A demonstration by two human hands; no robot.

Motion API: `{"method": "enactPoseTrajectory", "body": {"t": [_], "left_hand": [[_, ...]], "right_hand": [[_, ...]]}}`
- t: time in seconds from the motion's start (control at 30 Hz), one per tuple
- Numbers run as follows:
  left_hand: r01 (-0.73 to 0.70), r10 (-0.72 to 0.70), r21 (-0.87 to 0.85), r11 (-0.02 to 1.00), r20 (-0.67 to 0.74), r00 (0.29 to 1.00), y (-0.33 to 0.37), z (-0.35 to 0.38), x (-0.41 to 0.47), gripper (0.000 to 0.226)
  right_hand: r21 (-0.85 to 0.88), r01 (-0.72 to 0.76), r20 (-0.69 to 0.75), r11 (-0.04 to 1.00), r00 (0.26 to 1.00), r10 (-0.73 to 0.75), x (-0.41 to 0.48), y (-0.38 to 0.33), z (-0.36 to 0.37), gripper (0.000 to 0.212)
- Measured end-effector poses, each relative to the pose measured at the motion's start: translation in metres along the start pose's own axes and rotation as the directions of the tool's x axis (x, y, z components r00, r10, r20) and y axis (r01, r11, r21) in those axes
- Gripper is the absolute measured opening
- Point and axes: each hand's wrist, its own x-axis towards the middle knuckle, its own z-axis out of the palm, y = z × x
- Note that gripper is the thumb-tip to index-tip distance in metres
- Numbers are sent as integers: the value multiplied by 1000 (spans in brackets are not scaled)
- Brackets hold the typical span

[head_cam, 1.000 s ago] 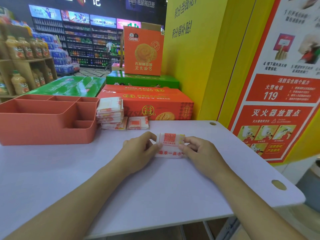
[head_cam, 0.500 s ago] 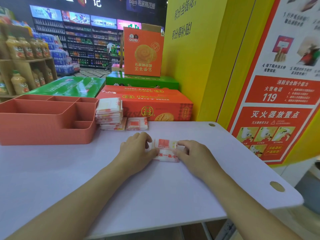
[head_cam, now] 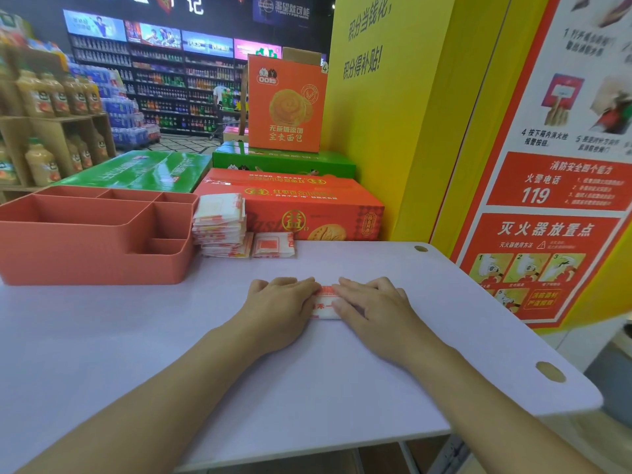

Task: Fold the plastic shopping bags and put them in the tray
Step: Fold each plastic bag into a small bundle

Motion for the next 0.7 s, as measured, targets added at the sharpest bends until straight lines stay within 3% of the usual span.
{"method": "enactPoseTrajectory", "body": {"t": [0.43,0.7], "left_hand": [[-5,-19,144,990,164,986,4,-3,2,54],[35,-35,10,999,8,999,-4,5,-4,45]], "right_hand": [[-270,14,151,963,988,28,3,-6,-7,53],[-5,-31,-2,999,1000,31,1,-5,-3,37]]}}
